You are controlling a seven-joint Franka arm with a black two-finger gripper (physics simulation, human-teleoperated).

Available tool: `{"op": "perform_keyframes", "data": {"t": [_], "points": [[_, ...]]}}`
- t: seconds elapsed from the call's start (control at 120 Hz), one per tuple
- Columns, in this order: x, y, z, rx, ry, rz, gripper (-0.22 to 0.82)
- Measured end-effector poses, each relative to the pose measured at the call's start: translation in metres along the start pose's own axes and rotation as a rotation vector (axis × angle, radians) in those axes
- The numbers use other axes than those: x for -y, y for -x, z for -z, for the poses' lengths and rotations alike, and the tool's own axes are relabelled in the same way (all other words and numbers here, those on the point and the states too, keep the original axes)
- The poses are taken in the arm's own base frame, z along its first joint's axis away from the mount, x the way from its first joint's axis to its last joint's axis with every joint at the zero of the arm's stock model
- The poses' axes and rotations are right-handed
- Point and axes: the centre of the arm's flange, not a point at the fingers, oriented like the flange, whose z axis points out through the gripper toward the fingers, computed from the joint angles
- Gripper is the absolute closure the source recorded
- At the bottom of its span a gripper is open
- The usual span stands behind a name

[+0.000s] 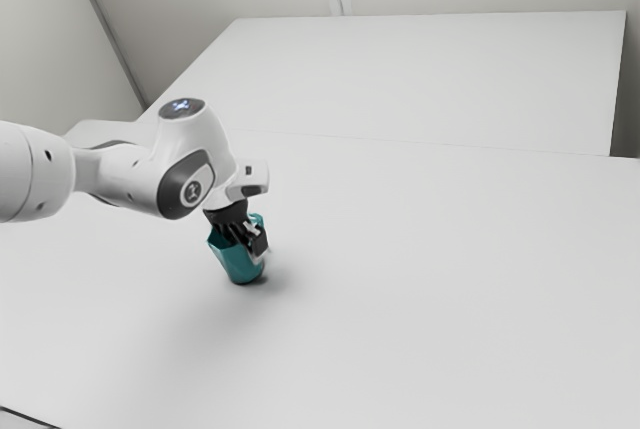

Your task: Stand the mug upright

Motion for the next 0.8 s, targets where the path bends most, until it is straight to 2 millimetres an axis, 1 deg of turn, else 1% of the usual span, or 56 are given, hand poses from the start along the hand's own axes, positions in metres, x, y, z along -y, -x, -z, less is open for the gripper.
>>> {"op": "perform_keyframes", "data": {"t": [0.125, 0.267, 0.333, 0.417, 0.467, 0.542, 0.617, 0.692, 0.758, 0.8], "points": [[0.000, 0.001, 0.018, -0.025, -0.003, -0.003, 0.34], [0.001, 0.002, 0.047, -0.062, -0.008, -0.002, 0.32], [0.003, -0.001, 0.062, -0.077, -0.012, -0.001, 0.31], [0.008, -0.013, 0.088, -0.102, -0.021, 0.004, 0.30], [0.014, -0.025, 0.107, -0.116, -0.028, 0.008, 0.26], [0.029, -0.045, 0.135, -0.126, -0.036, 0.030, 0.19], [0.046, -0.063, 0.158, -0.119, -0.040, 0.061, 0.13], [0.061, -0.073, 0.173, -0.098, -0.033, 0.091, 0.09], [0.076, -0.085, 0.195, -0.087, -0.032, 0.117, 0.07], [0.082, -0.091, 0.204, -0.073, -0.030, 0.127, 0.06]]}}
